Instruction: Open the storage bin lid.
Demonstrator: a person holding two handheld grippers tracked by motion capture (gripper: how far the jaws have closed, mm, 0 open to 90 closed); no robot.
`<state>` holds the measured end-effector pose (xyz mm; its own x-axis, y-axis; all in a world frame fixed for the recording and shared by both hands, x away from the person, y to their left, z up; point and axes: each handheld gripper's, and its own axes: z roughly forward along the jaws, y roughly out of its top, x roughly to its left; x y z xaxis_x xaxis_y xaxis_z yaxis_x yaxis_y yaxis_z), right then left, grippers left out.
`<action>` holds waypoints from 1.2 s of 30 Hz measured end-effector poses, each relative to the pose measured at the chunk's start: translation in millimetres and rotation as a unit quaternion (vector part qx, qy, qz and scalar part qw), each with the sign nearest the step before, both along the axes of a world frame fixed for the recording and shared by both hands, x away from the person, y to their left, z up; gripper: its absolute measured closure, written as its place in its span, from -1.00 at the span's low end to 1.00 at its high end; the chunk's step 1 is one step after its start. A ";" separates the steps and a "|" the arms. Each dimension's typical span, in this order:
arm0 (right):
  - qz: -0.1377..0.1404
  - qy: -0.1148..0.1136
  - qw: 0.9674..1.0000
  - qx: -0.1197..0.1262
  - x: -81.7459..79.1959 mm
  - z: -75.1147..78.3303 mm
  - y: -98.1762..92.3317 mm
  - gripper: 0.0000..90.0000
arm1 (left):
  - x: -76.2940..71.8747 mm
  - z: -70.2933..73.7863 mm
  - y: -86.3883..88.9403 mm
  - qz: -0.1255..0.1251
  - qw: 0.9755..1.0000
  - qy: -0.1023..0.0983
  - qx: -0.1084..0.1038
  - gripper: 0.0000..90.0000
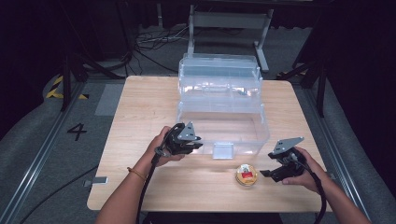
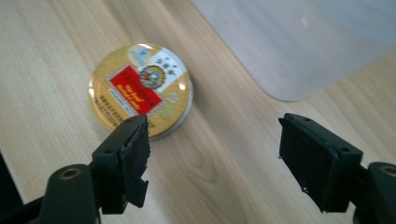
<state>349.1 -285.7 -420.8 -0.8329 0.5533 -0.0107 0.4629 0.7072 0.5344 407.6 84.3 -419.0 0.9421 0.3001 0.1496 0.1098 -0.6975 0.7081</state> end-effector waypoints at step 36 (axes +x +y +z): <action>0.056 0.060 0.991 -0.102 5.6 -35.5 73.0 -0.56 | 1.1 0.1 0.6 -0.001 1.000 0.005 -0.001 0.65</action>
<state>354.7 -212.7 -456.3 -0.8908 0.4543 -0.0093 0.4276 0.8450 0.3211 408.7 84.9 -418.9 0.9443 0.2983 0.1391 0.1157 -0.6966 0.7081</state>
